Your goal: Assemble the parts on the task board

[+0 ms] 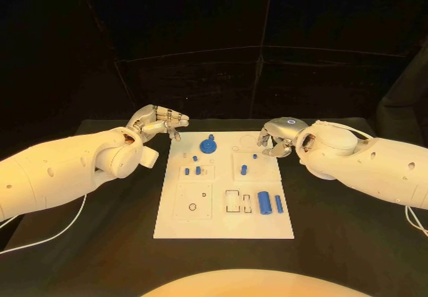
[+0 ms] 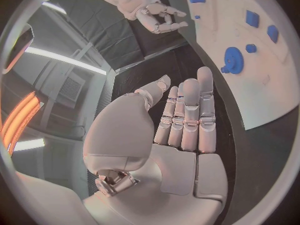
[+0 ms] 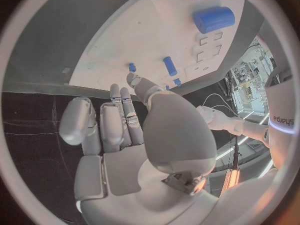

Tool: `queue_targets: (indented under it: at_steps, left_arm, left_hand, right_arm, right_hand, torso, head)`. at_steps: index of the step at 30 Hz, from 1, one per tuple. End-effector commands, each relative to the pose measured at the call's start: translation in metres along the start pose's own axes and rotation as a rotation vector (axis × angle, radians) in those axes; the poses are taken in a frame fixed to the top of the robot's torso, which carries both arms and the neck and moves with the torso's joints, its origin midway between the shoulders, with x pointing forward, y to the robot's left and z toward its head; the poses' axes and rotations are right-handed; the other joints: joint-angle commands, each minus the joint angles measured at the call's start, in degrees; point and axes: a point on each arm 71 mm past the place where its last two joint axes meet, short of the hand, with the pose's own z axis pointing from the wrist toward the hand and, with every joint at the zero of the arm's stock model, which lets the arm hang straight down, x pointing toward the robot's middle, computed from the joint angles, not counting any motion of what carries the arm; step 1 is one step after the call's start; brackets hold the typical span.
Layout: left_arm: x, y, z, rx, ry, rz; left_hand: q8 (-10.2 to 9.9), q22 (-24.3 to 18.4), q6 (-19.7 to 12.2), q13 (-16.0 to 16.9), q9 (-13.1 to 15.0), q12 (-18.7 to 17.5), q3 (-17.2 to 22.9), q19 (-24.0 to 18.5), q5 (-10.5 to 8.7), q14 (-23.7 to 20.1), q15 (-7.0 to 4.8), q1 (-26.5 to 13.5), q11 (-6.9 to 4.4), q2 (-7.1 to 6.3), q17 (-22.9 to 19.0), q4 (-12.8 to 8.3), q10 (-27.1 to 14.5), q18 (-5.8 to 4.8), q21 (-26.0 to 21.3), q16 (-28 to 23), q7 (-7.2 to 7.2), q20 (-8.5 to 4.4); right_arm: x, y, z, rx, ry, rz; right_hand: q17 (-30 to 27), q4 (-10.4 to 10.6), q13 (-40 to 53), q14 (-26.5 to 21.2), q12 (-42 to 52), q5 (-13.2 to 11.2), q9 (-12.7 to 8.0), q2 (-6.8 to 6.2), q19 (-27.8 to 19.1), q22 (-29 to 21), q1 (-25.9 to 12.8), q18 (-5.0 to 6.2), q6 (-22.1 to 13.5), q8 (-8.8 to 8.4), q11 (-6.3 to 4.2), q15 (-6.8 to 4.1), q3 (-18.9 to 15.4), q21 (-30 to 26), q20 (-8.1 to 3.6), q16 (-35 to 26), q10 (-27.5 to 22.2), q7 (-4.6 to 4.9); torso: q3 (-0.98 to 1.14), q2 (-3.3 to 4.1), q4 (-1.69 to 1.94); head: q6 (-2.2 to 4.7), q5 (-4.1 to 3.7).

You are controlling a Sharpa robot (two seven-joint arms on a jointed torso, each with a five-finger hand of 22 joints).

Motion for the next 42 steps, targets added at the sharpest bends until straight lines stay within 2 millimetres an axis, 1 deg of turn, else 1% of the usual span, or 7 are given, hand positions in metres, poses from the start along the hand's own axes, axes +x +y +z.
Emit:
queue_targets:
  at_steps: [1, 2, 10, 16, 27, 34, 42]
  left_arm:
    - [-0.001, -0.005, -0.002, 0.052, -0.048, -0.176]
    - [0.001, -0.005, -0.003, 0.054, -0.043, -0.185]
    - [0.008, -0.007, -0.004, 0.062, -0.017, -0.210]
    - [0.011, -0.007, -0.004, 0.056, 0.000, -0.219]
    - [0.012, -0.007, -0.006, 0.045, 0.007, -0.223]
    - [0.011, -0.006, -0.005, 0.043, 0.006, -0.222]
    - [0.011, -0.006, -0.005, 0.041, 0.007, -0.222]
  left_hand:
    - [-0.11, -0.24, 0.23, -0.06, -0.09, 0.33, -0.17, -0.35, -0.14, -0.51, 0.09, 0.47, 0.06, 0.80, -0.27, -0.20, 0.39, 0.27, -0.35, -0.35, 0.28, 0.03]
    - [-0.11, -0.25, 0.23, -0.06, -0.09, 0.34, -0.16, -0.35, -0.14, -0.51, 0.09, 0.50, 0.06, 0.82, -0.28, -0.21, 0.39, 0.27, -0.36, -0.35, 0.29, 0.03]
    - [-0.11, -0.32, 0.24, -0.06, -0.09, 0.36, -0.17, -0.34, -0.14, -0.54, 0.10, 0.59, 0.08, 0.88, -0.35, -0.24, 0.39, 0.27, -0.44, -0.37, 0.36, 0.02]
    - [-0.11, -0.39, 0.23, -0.06, -0.09, 0.38, -0.16, -0.32, -0.13, -0.59, 0.13, 0.70, 0.12, 1.01, -0.44, -0.26, 0.36, 0.27, -0.52, -0.39, 0.42, 0.03]
    - [-0.14, -0.53, 0.16, -0.09, -0.10, 0.36, -0.20, -0.32, -0.13, -0.69, 0.17, 0.90, 0.19, 1.09, -0.59, -0.37, 0.22, 0.26, -0.68, -0.44, 0.50, 0.05]
    - [-0.15, -0.56, 0.14, -0.09, -0.11, 0.35, -0.20, -0.30, -0.14, -0.70, 0.17, 0.95, 0.20, 1.12, -0.63, -0.40, 0.18, 0.26, -0.71, -0.45, 0.52, 0.05]
    - [-0.16, -0.58, 0.12, -0.10, -0.11, 0.35, -0.21, -0.29, -0.14, -0.71, 0.18, 1.00, 0.21, 1.13, -0.66, -0.43, 0.15, 0.26, -0.74, -0.45, 0.53, 0.05]
  right_arm:
    - [0.004, 0.003, 0.001, -0.007, 0.021, -0.070]
    - [0.007, 0.005, 0.002, -0.010, 0.026, -0.069]
    - [0.018, 0.013, 0.008, -0.031, 0.047, -0.055]
    - [0.022, 0.017, 0.012, -0.040, 0.055, -0.039]
    - [0.025, 0.020, 0.015, -0.048, 0.061, -0.024]
    - [0.025, 0.020, 0.016, -0.050, 0.067, -0.015]
    - [0.026, 0.021, 0.018, -0.042, 0.071, -0.013]
  right_hand:
    - [-0.23, -0.02, -0.74, 1.11, -0.57, -0.23, 0.05, -0.47, -0.35, -0.11, 0.14, 0.43, -0.15, -0.31, -0.23, 0.46, 0.61, -0.27, 0.08, -0.40, -0.19, -0.13]
    - [-0.34, -0.06, -1.12, 1.15, -0.71, -0.26, 0.06, -0.47, -0.31, -0.16, 0.19, 0.43, -0.09, -0.44, -0.21, 0.46, 0.90, -0.32, 0.08, -0.48, -0.09, -0.10]
    - [-0.53, -0.20, -2.31, 1.25, -1.12, -0.31, 0.07, -0.46, -0.24, -0.37, 0.32, 0.44, 0.06, -0.84, 0.09, 0.65, 1.91, -0.51, 0.18, -0.64, 0.34, 0.26]
    - [-0.49, -0.36, -3.34, 1.35, -1.44, -0.29, 0.03, -0.49, -0.10, -0.32, 0.40, 0.40, -0.13, -1.26, 0.54, 0.94, 2.88, -0.53, 0.38, -0.62, 0.71, 0.79]
    - [-0.45, -0.59, -5.06, 1.46, -1.59, -1.43, 0.14, 0.65, 0.18, -0.10, 0.87, 0.39, 0.59, -1.23, 0.78, 1.16, 5.85, -0.45, 0.68, -0.49, 2.43, 1.25]
    - [-0.23, -0.58, -5.43, 1.55, -1.46, -1.88, 0.32, 1.32, 0.41, 0.25, 0.90, 0.35, 2.00, -0.82, 0.51, 0.95, 7.42, -0.24, 0.55, -0.25, 3.96, 1.13]
    - [0.71, -0.75, -5.33, 1.83, -1.24, -3.22, 0.77, 2.66, 1.02, 1.48, 1.07, 0.15, 5.47, 0.33, -0.49, 0.11, 8.99, 0.52, -0.16, 0.57, 7.36, 0.25]
  torso:
    - [0.02, 0.00, -0.05]
    - [0.11, 0.04, 0.00]
    - [0.06, 0.03, -0.09]
    - [0.11, 0.05, -0.08]
    - [0.17, 0.13, -0.12]
    - [0.15, 0.13, -0.18]
    - [0.13, 0.10, -0.11]
  head:
    - [0.01, -0.14]
    - [0.07, -0.17]
    - [0.09, -0.09]
    - [0.05, -0.07]
    - [-0.05, 0.07]
    - [-0.17, -0.07]
    - [-0.31, -0.26]
